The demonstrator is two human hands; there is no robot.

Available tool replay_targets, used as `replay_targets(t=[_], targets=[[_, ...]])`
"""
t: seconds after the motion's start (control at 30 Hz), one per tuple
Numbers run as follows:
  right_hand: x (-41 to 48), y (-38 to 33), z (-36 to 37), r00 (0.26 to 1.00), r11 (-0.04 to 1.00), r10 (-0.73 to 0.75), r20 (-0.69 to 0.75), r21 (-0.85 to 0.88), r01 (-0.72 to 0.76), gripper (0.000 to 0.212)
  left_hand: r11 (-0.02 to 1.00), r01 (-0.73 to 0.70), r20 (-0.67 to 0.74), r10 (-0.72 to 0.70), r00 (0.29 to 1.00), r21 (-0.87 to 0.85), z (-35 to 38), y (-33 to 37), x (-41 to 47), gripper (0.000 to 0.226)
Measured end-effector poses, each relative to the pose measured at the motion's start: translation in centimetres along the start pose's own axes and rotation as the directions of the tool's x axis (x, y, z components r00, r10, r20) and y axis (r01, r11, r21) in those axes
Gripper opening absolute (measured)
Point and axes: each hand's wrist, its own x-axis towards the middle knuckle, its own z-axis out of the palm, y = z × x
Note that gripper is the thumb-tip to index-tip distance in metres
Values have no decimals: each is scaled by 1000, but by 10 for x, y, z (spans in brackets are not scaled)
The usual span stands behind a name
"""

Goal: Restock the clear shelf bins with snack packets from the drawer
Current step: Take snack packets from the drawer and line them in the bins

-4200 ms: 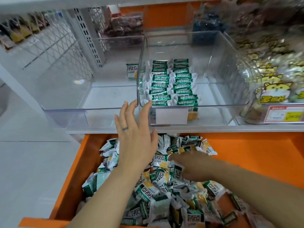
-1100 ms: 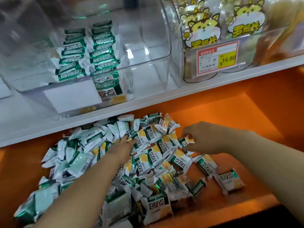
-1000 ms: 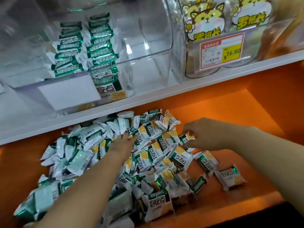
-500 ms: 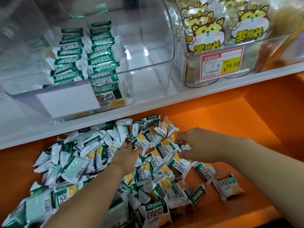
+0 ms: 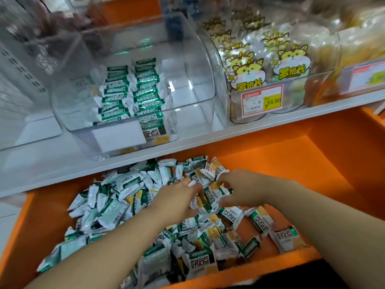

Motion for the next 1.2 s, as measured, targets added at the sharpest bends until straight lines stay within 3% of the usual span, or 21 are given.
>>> replay_targets(t=[0.1,0.23,0.37,0.47,0.57,0.63,0.73,0.8,0.87,0.9,0.97,1.1,1.13,1.2], targets=[[-13,-17,-2,996,994,-45,-82,96,53,67,997,32,-99,-38,994,-64,-34,16,-18,45],[-37,-42,-7,931,969,-101,-351,177,171,41,976,44,-150,-77,986,-212,-75,27,-50,42],[-61,-54,-18,865,940,-73,-497,255,225,42,941,-1,-243,-86,966,-338,-106,31,-85,41],[-78,-56,-21,841,904,-43,-539,338,263,37,841,32,-297,-226,928,-540,-117,30,-109,47],[-88,-57,-19,827,852,13,-562,439,285,38,709,161,-233,-424,875,-686,-119,27,-125,42],[-90,-57,-20,832,803,37,-554,511,305,46,542,183,-108,-460,881,-820,-118,27,-127,49],[-93,-58,-27,849,749,65,-524,587,306,59,-38,134,138,-377,916,-990,-113,26,-119,50],[-93,-58,-32,856,723,74,-511,619,306,60,-209,102,167,-319,933,-973,-109,22,-112,39],[-90,-58,-36,864,708,76,-498,637,305,54,-284,73,160,-297,941,-956,-105,19,-107,47],[-89,-58,-37,866,701,72,-495,643,310,49,-301,63,153,-287,946,-952,-104,18,-105,50],[-86,-58,-39,860,691,59,-507,643,332,39,-230,53,121,-291,949,-972,-102,17,-102,52],[-91,-59,-46,822,632,32,-569,649,425,35,243,89,-36,-466,884,-966,-107,18,-99,54],[-92,-59,-47,816,594,33,-578,668,449,36,300,61,-105,-509,854,-952,-109,19,-99,51],[-92,-60,-50,817,504,30,-576,714,486,35,295,-21,-183,-535,825,-955,-109,22,-96,41]])
